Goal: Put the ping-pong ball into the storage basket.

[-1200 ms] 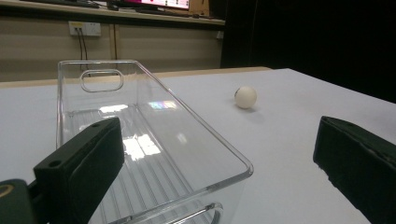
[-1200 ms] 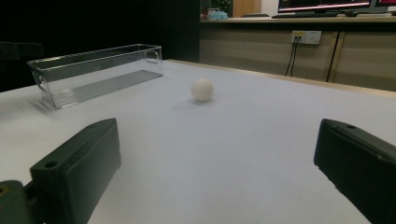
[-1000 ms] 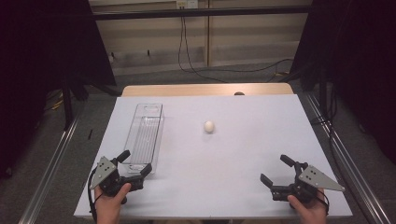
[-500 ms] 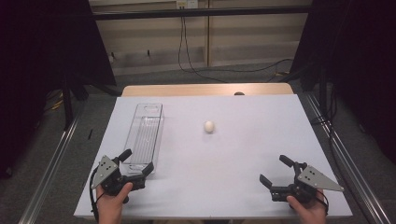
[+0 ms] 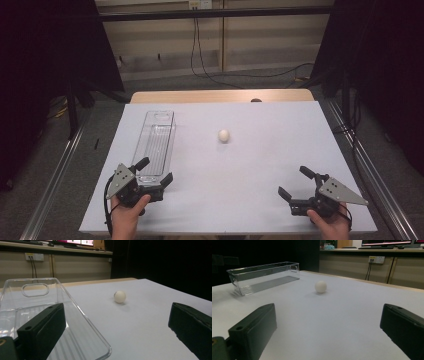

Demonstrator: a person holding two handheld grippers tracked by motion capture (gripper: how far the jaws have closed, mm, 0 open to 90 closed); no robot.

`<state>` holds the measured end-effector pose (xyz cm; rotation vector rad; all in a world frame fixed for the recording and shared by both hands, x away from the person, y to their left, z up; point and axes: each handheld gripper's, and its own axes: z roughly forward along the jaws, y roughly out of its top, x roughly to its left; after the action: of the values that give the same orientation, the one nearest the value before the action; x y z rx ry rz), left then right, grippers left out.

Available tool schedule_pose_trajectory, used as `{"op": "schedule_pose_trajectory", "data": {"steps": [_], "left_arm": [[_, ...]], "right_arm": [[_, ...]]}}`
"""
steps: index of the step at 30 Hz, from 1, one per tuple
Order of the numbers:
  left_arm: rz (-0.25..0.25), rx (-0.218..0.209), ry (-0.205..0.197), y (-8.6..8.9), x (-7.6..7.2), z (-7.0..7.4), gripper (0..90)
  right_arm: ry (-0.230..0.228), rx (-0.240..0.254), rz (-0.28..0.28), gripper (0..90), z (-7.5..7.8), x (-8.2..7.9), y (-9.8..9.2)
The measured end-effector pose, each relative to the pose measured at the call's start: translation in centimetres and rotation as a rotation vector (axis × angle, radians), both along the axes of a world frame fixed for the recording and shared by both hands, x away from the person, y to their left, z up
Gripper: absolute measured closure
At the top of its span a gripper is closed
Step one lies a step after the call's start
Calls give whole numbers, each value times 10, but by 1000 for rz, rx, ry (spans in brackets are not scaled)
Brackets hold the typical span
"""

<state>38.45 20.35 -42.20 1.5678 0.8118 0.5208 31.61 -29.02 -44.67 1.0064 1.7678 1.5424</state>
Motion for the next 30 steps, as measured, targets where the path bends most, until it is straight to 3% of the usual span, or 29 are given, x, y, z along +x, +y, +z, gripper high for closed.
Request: {"op": "schedule_pose_trajectory", "data": {"steps": [5, 7, 15, 30], "left_arm": [[0, -6, -2, -9, 1, 2, 13], [-9, 16, -5, -11, 1, 2, 14], [-28, 3, 19, -24, 4, 3, 15], [-58, 22, 9, -44, 10, 5, 19]], "right_arm": [[-4, 0, 1, 2, 0, 0, -1], [-1, -1, 4, 2, 0, 0, -1], [-4, 2, -3, 3, 0, 0, -1], [-2, 2, -1, 7, 0, 0, -2]]}}
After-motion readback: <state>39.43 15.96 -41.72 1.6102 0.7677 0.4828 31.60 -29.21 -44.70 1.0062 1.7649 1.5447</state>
